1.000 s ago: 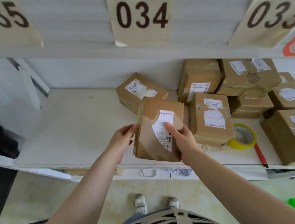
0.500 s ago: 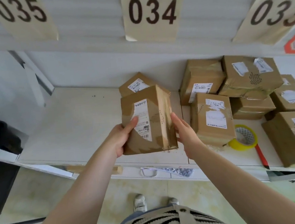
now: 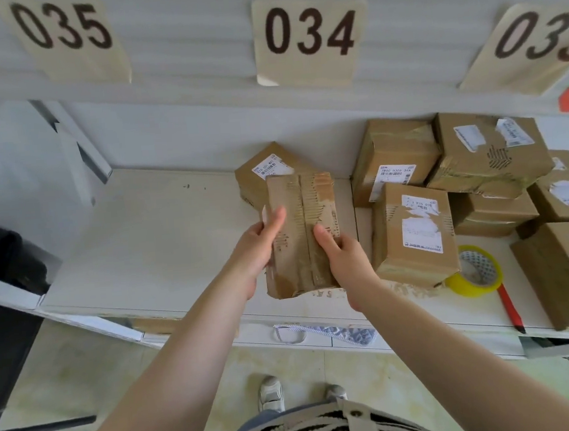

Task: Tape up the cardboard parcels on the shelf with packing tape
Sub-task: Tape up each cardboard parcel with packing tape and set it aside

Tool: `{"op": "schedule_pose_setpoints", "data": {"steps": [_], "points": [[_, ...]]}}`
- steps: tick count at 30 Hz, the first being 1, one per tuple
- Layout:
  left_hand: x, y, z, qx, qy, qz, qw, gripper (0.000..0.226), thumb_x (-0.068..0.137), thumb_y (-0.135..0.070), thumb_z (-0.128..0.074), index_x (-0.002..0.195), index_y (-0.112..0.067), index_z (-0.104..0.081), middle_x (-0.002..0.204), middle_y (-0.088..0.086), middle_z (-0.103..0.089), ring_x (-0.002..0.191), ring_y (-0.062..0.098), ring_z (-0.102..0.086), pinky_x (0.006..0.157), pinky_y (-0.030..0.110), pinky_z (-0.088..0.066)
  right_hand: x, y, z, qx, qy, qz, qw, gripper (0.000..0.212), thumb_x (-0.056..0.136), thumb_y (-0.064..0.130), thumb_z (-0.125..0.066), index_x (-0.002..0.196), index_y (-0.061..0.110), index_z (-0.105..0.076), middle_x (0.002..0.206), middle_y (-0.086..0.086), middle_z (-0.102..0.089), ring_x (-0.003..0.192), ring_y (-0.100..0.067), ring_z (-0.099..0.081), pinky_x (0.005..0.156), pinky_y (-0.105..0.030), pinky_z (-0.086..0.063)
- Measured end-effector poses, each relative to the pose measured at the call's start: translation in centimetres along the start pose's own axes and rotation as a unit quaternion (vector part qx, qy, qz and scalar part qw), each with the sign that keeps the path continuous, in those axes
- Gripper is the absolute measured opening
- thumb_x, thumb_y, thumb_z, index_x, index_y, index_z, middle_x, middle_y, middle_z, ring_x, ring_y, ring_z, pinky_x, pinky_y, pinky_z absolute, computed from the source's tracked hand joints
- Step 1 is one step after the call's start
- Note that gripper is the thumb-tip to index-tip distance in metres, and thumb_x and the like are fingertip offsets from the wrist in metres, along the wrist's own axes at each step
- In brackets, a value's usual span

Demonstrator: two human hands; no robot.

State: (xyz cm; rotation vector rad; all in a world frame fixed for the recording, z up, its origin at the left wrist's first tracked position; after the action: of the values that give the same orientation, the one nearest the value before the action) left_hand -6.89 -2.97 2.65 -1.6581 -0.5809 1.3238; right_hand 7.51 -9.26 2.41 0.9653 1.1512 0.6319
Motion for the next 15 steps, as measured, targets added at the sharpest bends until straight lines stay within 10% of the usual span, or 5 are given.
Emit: {"op": "schedule_pose_setpoints", "data": {"steps": [8, 12, 15], "points": [[1.5, 3.1, 2.7, -0.2, 0.016, 0.043, 0.979, 0.061, 0.075, -0.054, -0.069, 0.116, -0.009, -0.065, 0.111, 0.009, -0.074, 0.092, 0.017, -0.073, 0.073, 0.029, -0.06, 0.9, -0.6, 0.8, -0.043, -0.043, 0.003, 0.998, 0.077, 0.073, 0.076, -0.058, 0.138, 0.038, -0.045, 0.135, 0.003, -0.05, 0.117, -0.017, -0.054, 0.1, -0.042, -0.046], [1.6, 6.3, 3.4, -0.26, 0.105, 0.046, 0.959, 0.099, 0.044, -0.069, -0.086, 0.126, -0.019, -0.064, 0.129, 0.007, -0.066, 0.117, 0.022, -0.064, 0.085, 0.037, -0.058, 0.5, -1.2, 1.3, 0.017, 0.047, -0.1, 0.994, 0.056, 0.085, 0.05, -0.068, 0.132, 0.026, -0.05, 0.125, 0.004, -0.057, 0.11, -0.016, -0.055, 0.096, -0.042, -0.052], [1.8, 7.2, 3.6, -0.271, 0.114, 0.061, 0.954, 0.089, 0.057, -0.068, -0.079, 0.129, -0.018, -0.063, 0.13, 0.008, -0.065, 0.116, 0.023, -0.065, 0.087, 0.038, -0.058, 0.5, -1.8, 1.1, -0.002, 0.038, -0.107, 0.994, 0.048, 0.084, 0.047, -0.07, 0.122, 0.019, -0.057, 0.117, -0.001, -0.062, 0.106, -0.019, -0.059, 0.088, -0.045, -0.058]]}}
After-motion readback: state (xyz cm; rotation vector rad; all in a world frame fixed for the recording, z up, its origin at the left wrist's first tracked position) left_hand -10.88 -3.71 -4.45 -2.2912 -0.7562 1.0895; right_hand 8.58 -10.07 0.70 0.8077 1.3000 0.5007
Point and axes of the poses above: each hand's wrist, its own x-axis towards the middle knuckle, its own z-axis out of the back of the hand, y = z × x, the point moved 2 cm from there along x, towards the middle knuckle
